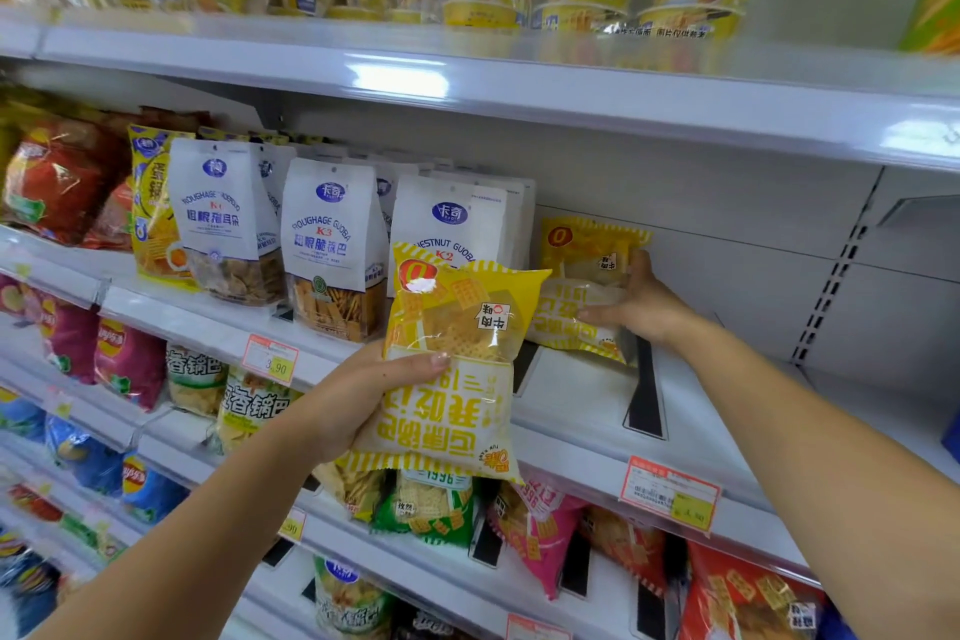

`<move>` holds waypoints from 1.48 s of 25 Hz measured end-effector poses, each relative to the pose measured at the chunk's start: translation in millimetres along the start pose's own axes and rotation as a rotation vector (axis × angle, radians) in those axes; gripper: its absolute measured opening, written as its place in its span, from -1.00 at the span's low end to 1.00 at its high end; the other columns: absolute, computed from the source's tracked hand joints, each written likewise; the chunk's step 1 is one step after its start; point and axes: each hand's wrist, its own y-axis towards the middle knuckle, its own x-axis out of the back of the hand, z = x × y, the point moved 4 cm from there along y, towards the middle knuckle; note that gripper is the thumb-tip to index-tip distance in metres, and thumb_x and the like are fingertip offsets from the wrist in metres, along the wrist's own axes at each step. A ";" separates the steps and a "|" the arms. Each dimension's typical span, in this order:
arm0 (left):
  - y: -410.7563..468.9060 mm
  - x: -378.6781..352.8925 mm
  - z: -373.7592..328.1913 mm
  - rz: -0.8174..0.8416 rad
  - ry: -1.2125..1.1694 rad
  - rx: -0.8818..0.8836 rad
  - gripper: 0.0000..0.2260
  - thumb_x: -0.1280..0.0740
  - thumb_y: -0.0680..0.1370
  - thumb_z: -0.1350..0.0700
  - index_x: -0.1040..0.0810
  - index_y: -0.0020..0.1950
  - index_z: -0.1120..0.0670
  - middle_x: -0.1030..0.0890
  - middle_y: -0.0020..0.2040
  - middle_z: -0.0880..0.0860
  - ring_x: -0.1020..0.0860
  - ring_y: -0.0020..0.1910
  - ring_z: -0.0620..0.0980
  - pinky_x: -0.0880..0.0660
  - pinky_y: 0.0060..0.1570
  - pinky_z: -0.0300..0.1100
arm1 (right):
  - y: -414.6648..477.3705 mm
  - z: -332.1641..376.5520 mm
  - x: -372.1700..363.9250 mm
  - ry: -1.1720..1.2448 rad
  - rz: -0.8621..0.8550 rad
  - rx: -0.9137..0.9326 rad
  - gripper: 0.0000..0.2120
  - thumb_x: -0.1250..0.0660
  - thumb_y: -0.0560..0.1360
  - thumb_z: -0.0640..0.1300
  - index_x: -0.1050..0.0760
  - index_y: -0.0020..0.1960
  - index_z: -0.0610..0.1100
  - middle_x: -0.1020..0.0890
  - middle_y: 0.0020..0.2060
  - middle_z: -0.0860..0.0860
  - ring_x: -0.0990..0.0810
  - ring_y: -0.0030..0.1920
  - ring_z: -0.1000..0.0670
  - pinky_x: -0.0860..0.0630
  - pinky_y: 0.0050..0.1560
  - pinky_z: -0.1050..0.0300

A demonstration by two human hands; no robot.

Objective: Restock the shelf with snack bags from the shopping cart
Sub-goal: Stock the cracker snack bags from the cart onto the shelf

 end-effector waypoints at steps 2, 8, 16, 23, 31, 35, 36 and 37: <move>-1.4 1.0 -1.0 -0.011 -0.004 -0.008 -0.44 -0.60 0.18 -0.16 -0.65 0.11 0.02 -0.69 0.07 0.19 -0.68 0.03 0.20 -0.62 0.00 0.10 | 5.1 -1.6 2.1 0.003 0.006 -0.021 -0.03 -0.60 0.29 -0.10 -0.03 0.46 -0.04 -0.43 0.23 0.05 -0.46 0.19 -0.03 -0.47 0.18 0.05; -6.4 1.6 5.2 -0.012 -0.036 0.011 -0.31 -0.64 0.12 -0.16 -0.61 0.19 0.03 -0.69 0.07 0.18 -0.68 0.02 0.20 -0.65 -0.08 0.05 | -8.3 -0.1 -3.6 0.037 0.013 -0.036 -0.07 -0.58 0.32 -0.19 -0.05 0.46 -0.08 -0.46 0.22 -0.02 -0.48 0.14 -0.03 -0.49 0.10 0.09; -13.9 5.3 6.3 -0.007 -0.073 -0.008 -0.08 -0.65 -0.02 -0.24 -0.54 0.27 0.07 -0.69 0.09 0.16 -0.68 0.04 0.17 -0.64 -0.12 -0.02 | -71.2 41.1 43.5 0.476 0.014 -0.056 -0.45 -0.43 0.42 -0.27 -0.29 0.32 -0.06 -0.65 0.01 -0.06 -0.67 -0.10 -0.06 -0.65 -0.13 0.01; -25.8 -9.9 -5.9 0.129 -0.361 0.025 -0.31 -0.68 -0.31 -0.14 -0.76 -0.24 0.06 -0.72 -0.17 0.18 -0.71 -0.26 0.14 -0.63 -0.39 0.05 | -147.4 49.7 70.6 0.193 0.356 0.025 -0.26 -0.70 -0.06 0.06 -0.61 0.10 0.01 -0.69 0.02 -0.02 -0.65 0.00 0.06 -0.57 -0.06 0.25; -35.8 -26.8 23.5 0.173 -0.605 0.111 -0.25 -0.72 -0.26 -0.06 -0.75 -0.11 0.11 -0.71 -0.07 0.22 -0.70 -0.17 0.21 -0.61 -0.34 0.20 | -173.5 70.4 -10.1 0.433 0.150 -0.031 -0.51 -0.48 0.35 -0.24 -0.50 0.24 -0.02 -0.67 -0.05 0.00 -0.65 -0.05 0.04 -0.56 -0.04 0.21; -43.3 -22.0 32.2 0.130 -0.740 0.040 -0.26 -0.72 -0.17 -0.08 -0.74 -0.02 0.07 -0.70 0.04 0.21 -0.70 -0.07 0.21 -0.59 -0.15 0.30 | -208.1 54.1 -65.1 0.676 0.147 -0.180 -0.36 -0.50 0.28 0.10 -0.39 0.30 0.01 -0.69 0.06 0.03 -0.65 0.08 -0.05 -0.57 0.10 -0.07; -43.8 -24.0 31.9 0.131 -0.761 0.037 -0.23 -0.72 -0.14 -0.08 -0.72 0.04 0.07 -0.68 0.09 0.22 -0.69 -0.03 0.23 -0.58 -0.12 0.31 | -214.8 54.9 -74.8 0.621 0.185 -0.208 -0.36 -0.52 0.26 0.09 -0.38 0.28 0.03 -0.69 0.07 0.03 -0.66 0.06 -0.07 -0.56 0.13 -0.13; -43.4 -26.5 31.6 0.135 -0.768 0.044 -0.22 -0.72 -0.12 -0.07 -0.71 0.07 0.08 -0.66 0.13 0.22 -0.67 0.01 0.24 -0.57 -0.09 0.33 | -217.2 57.9 -75.1 0.590 0.168 -0.223 -0.40 -0.52 0.26 0.04 -0.40 0.25 0.01 -0.70 0.04 0.01 -0.67 -0.01 -0.09 -0.57 0.06 -0.13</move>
